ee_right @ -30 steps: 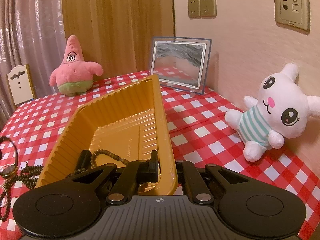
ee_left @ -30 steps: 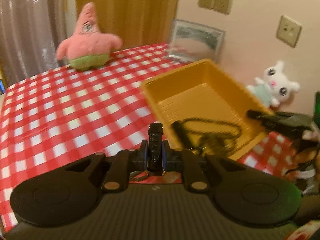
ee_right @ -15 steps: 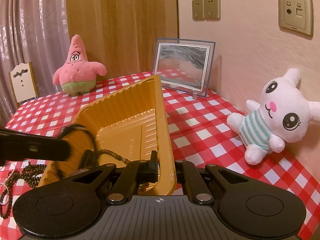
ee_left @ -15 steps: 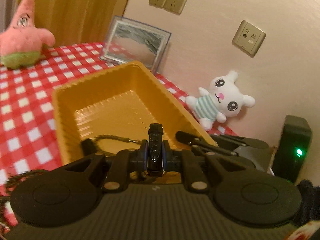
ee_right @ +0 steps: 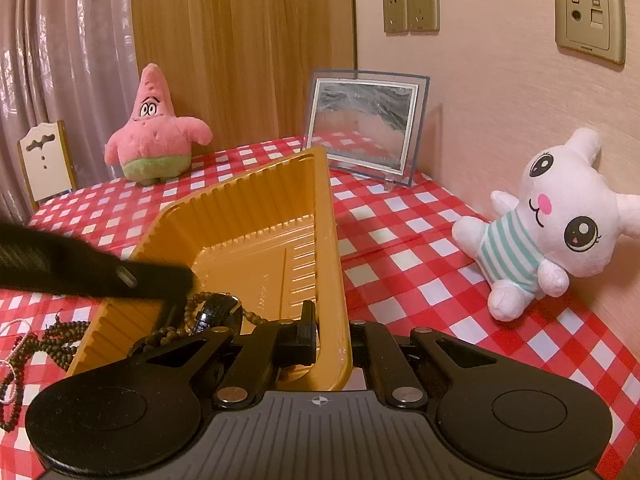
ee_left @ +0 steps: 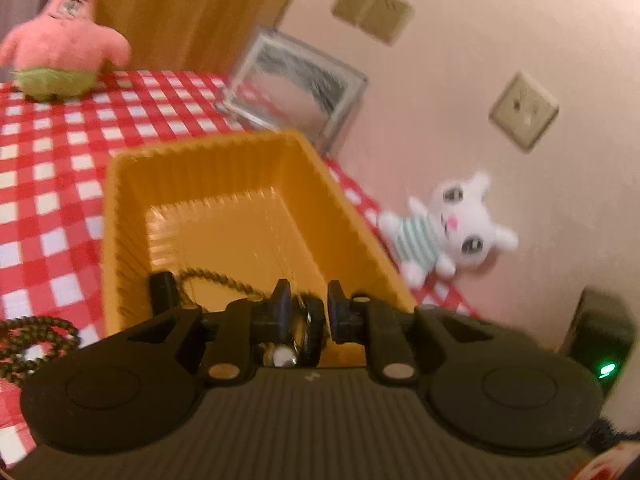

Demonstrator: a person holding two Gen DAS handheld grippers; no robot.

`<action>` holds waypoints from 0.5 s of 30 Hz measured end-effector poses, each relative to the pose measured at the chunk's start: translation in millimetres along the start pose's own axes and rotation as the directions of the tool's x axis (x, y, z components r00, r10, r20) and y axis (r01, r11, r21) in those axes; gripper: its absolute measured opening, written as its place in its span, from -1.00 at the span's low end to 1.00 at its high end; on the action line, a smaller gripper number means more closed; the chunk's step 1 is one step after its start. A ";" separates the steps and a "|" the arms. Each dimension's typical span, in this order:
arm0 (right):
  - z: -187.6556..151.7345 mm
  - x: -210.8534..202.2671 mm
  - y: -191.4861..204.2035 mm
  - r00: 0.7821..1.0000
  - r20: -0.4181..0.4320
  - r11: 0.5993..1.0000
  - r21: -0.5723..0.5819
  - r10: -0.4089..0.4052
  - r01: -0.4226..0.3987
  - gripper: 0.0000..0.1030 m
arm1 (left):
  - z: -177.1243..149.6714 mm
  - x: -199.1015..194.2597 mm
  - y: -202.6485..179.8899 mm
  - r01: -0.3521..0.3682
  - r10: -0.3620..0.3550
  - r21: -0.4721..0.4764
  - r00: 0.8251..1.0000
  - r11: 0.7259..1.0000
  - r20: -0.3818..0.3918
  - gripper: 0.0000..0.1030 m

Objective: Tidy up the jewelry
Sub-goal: 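Carry the black watch into the orange tray and open the left tool, then return the left tool to the pile and grasp the silver chain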

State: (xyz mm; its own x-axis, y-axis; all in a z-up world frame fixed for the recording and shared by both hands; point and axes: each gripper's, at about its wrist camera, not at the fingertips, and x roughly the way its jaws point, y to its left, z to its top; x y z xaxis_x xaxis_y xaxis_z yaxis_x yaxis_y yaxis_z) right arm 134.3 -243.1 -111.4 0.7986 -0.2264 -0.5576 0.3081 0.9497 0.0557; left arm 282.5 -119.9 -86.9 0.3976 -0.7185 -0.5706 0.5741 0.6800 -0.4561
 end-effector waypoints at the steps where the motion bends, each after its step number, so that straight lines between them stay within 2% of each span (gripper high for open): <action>1: -0.4 0.0 -0.2 1.000 -0.001 1.000 0.002 0.000 0.000 -0.91 | 0.9 -10.2 4.2 -0.013 0.013 -0.009 1.000 1.000 0.025 -0.69; 3: -1.0 0.1 -0.8 1.000 -0.003 1.000 0.005 -0.001 0.001 -0.91 | 0.2 -27.4 13.1 -0.062 0.063 -0.010 0.997 0.998 0.054 -0.69; 6: -0.6 1.6 -1.7 1.000 -0.006 1.000 0.011 -0.002 0.002 -0.91 | -10.5 -53.6 37.5 -0.214 0.213 0.006 0.974 0.977 0.070 -0.69; 9: -0.5 1.7 -1.8 1.000 -0.006 1.000 0.011 -0.002 0.002 -0.91 | -29.2 -79.1 78.7 -0.360 0.361 -0.035 0.932 0.932 0.033 -0.69; 12: -0.6 1.7 -1.9 1.000 -0.007 1.000 0.012 -0.002 0.002 -0.91 | -46.6 -95.0 114.0 -0.492 0.491 -0.036 0.871 0.870 -0.028 -0.69; 13: -0.6 1.7 -1.9 1.000 -0.006 1.000 0.010 -0.002 0.002 -0.91 | -53.5 -98.9 124.9 -0.529 0.528 -0.026 0.848 0.848 -0.052 -0.69; 15: 0.2 2.3 -2.0 1.000 -0.007 1.000 0.007 -0.003 0.003 -0.91 | -62.4 -103.8 139.9 -0.570 0.567 -0.019 0.819 0.821 -0.093 -0.70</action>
State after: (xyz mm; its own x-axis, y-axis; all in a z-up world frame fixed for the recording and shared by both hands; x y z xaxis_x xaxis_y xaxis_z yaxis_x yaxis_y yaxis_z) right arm 135.6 -245.6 -112.7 0.7940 -0.2279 -0.5636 0.3143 0.9475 0.0597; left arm 276.9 58.8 -134.1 0.5844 -0.1895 -0.7890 0.2310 0.9710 -0.0621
